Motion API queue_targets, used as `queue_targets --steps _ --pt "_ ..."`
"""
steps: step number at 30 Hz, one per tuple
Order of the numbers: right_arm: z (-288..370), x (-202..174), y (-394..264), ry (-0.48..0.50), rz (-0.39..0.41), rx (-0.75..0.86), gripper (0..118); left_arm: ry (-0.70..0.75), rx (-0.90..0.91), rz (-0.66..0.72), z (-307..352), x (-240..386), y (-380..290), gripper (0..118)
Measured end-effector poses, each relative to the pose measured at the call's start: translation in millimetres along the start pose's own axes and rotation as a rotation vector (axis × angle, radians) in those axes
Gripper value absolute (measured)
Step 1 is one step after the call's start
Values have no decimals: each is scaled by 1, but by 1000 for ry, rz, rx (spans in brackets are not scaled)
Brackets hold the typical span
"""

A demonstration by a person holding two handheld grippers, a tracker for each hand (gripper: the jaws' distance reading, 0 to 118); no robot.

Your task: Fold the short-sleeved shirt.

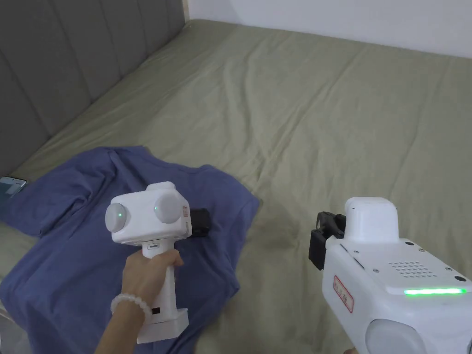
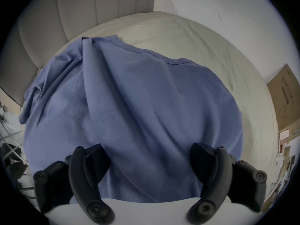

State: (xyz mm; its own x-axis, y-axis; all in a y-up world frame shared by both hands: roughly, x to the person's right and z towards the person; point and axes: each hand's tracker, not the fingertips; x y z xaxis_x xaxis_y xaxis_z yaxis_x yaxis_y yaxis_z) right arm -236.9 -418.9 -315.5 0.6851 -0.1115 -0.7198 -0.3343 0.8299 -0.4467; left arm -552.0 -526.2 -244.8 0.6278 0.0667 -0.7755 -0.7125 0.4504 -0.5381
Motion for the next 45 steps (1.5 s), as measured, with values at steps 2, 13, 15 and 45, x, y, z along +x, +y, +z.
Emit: queue_targets --steps 2,13,15,45 --pt "-1 2 -3 -4 -10 -8 0 11 3 13 5 2 0 95" --pt "13 10 -5 -7 -6 -10 0 38 12 70 31 -12 7 4" --pt "17 14 -5 -12 -11 -7 0 28 16 68 38 -10 9 4" --pt "256 262 -35 -634 -439 274 0 -920 74 -575 267 442 -110 4"
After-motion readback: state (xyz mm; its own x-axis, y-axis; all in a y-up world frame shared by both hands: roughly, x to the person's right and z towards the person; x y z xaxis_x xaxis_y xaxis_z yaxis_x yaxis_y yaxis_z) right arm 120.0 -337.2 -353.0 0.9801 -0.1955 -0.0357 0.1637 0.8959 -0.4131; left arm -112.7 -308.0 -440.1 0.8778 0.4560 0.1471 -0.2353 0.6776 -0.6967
